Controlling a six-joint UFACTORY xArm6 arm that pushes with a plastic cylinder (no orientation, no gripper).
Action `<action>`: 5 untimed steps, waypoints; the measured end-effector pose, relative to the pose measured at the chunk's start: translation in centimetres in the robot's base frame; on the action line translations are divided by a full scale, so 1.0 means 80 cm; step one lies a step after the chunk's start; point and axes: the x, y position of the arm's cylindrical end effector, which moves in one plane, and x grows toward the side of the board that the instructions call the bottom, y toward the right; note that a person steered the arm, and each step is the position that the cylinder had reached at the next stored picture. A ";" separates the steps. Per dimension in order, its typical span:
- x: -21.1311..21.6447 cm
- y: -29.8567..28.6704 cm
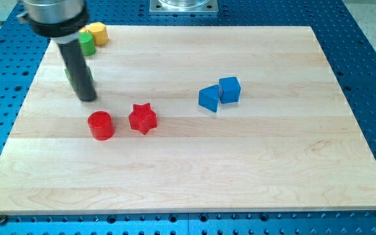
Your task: Place the cube top left to the red star
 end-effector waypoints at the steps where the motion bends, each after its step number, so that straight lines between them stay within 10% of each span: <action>1: -0.090 0.022; 5: -0.048 0.056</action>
